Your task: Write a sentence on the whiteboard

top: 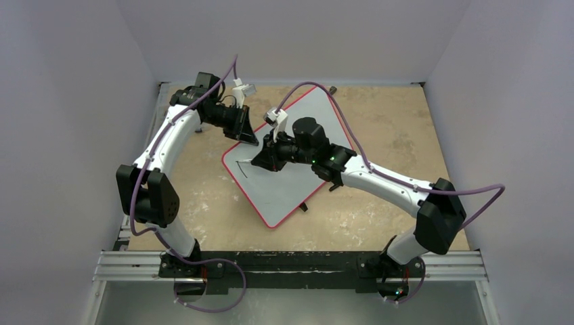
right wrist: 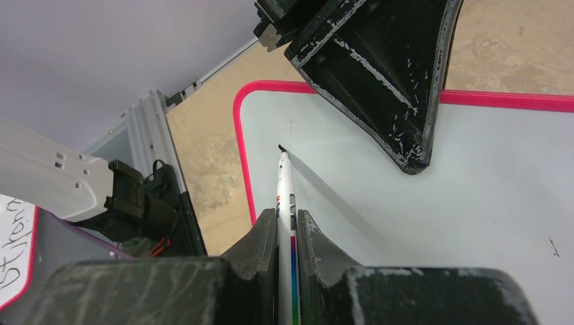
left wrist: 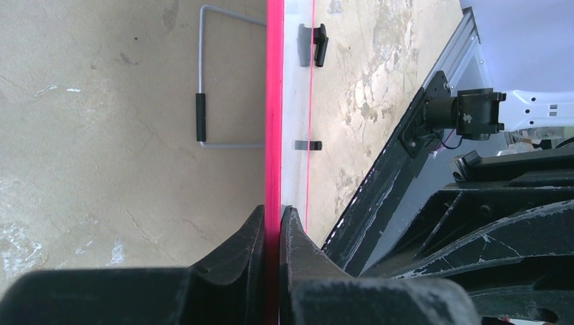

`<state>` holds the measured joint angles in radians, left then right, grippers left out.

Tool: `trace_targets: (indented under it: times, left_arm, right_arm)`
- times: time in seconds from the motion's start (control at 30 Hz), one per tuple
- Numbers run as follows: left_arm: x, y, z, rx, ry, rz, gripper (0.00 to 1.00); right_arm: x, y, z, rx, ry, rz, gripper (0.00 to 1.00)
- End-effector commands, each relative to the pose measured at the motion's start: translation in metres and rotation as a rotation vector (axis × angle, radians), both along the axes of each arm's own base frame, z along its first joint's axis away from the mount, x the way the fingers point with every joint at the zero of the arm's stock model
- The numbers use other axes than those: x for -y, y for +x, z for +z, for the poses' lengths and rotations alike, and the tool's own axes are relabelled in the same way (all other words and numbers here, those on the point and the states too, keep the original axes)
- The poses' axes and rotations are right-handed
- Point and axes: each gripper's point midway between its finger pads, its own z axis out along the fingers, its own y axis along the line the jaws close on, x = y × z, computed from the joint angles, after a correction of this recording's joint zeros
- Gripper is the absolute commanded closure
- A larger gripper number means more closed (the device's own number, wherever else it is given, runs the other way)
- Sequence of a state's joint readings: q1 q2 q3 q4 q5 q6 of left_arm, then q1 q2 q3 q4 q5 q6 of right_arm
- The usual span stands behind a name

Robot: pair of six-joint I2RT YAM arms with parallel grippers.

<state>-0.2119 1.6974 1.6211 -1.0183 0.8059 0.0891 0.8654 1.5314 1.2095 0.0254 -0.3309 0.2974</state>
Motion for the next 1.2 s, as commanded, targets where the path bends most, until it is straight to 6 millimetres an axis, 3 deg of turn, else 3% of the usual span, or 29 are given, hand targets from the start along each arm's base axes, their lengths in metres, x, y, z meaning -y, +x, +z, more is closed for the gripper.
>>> trace_targets:
  times: [0.0, 0.43, 0.9, 1.17]
  left_arm:
    - [-0.013, 0.009, -0.006, 0.113, 0.116, 0.006, 1.0]
    - [-0.013, 0.009, -0.005, 0.114, 0.114, 0.005, 1.0]
    - [-0.013, 0.008, -0.004, 0.119, 0.114, 0.005, 1.0]
    - [-0.013, 0.008, -0.005, 0.115, 0.112, 0.005, 1.0]
  right_arm:
    - [0.01, 0.016, 0.003, 0.046, -0.03, -0.088, 1.0]
    - [0.03, 0.011, -0.013, 0.031, -0.084, -0.129, 1.0]
    - [0.04, -0.011, -0.043, -0.034, -0.111, -0.081, 1.0]
    - [0.032, -0.023, -0.037, -0.05, -0.061, -0.014, 1.0]
